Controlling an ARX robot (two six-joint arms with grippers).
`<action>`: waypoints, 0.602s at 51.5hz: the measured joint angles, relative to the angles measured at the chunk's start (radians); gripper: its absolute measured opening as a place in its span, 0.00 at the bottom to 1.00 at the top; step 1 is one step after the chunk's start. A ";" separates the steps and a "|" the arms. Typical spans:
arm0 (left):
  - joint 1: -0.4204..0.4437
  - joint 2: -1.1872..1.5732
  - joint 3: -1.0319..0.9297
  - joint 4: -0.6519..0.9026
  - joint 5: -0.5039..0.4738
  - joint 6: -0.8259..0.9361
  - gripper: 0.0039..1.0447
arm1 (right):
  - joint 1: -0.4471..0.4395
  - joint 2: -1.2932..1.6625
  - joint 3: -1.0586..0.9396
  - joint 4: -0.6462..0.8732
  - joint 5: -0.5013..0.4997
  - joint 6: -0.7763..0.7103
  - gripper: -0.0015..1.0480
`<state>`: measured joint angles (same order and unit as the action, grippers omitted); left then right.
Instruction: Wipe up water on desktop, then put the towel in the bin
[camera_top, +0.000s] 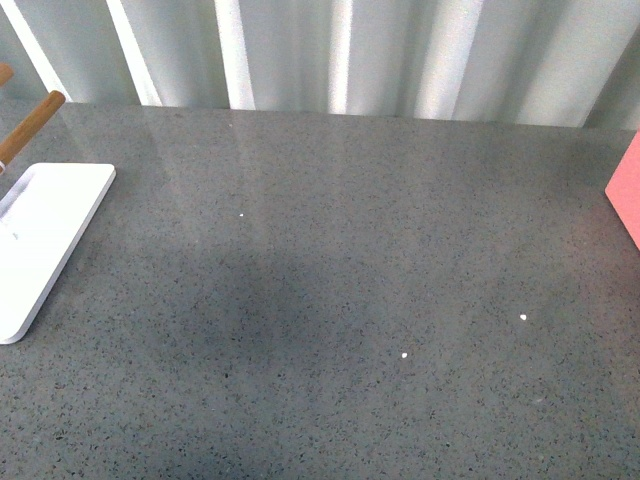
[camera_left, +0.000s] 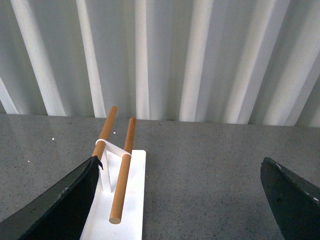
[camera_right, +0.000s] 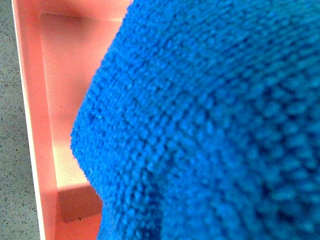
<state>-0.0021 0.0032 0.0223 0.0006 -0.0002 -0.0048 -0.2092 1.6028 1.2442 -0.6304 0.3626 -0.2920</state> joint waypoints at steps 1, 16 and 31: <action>0.000 0.000 0.000 0.000 0.000 0.000 0.94 | 0.000 0.001 -0.002 0.002 0.000 0.000 0.06; 0.000 0.000 0.000 0.000 0.000 0.000 0.94 | 0.000 0.014 -0.050 0.046 0.028 -0.018 0.26; 0.000 0.000 0.000 0.000 0.000 0.000 0.94 | 0.001 0.014 -0.050 0.046 0.028 -0.018 0.61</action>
<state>-0.0021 0.0032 0.0223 0.0006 -0.0002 -0.0048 -0.2085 1.6169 1.1938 -0.5846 0.3904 -0.3103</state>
